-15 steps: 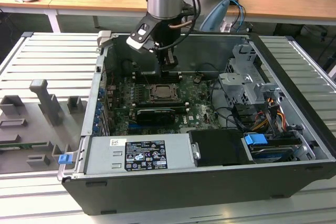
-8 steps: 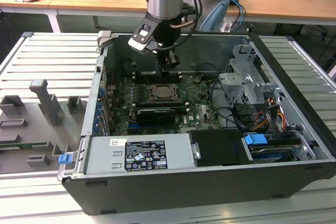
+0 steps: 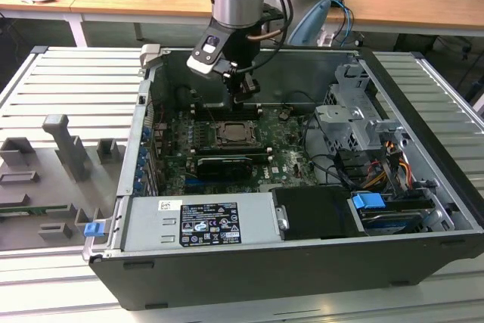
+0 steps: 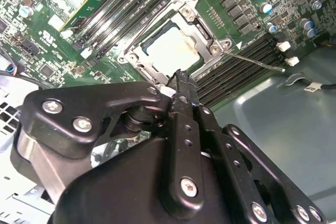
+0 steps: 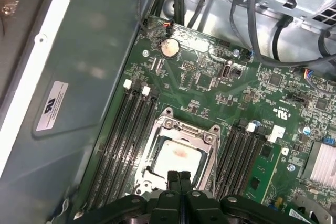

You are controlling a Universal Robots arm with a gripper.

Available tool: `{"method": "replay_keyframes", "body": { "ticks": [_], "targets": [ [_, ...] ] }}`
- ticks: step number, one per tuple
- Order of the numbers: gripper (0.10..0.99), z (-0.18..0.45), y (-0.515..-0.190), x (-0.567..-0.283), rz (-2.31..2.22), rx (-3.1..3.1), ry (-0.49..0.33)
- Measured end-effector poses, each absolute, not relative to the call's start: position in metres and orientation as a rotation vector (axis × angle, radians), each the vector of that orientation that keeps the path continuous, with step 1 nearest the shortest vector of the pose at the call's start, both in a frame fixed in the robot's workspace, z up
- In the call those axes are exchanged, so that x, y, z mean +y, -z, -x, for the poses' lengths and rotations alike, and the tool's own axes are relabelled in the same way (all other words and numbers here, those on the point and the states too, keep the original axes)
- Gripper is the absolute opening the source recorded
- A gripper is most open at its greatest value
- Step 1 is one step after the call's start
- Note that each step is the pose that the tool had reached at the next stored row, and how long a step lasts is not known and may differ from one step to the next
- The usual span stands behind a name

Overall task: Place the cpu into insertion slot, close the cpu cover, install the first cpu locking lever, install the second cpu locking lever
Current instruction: 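Install the first cpu locking lever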

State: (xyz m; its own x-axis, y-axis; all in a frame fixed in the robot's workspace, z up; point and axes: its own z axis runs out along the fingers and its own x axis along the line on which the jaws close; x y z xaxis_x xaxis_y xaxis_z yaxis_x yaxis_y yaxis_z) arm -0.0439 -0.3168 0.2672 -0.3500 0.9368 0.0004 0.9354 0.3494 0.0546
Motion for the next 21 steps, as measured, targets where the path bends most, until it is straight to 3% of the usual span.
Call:
{"method": "replay_keyframes", "body": {
  "ticks": [21],
  "targets": [
    [0.106,0.0440,-0.2672,-0.3169,-1.612,2.663,-0.073]
  ]
}}
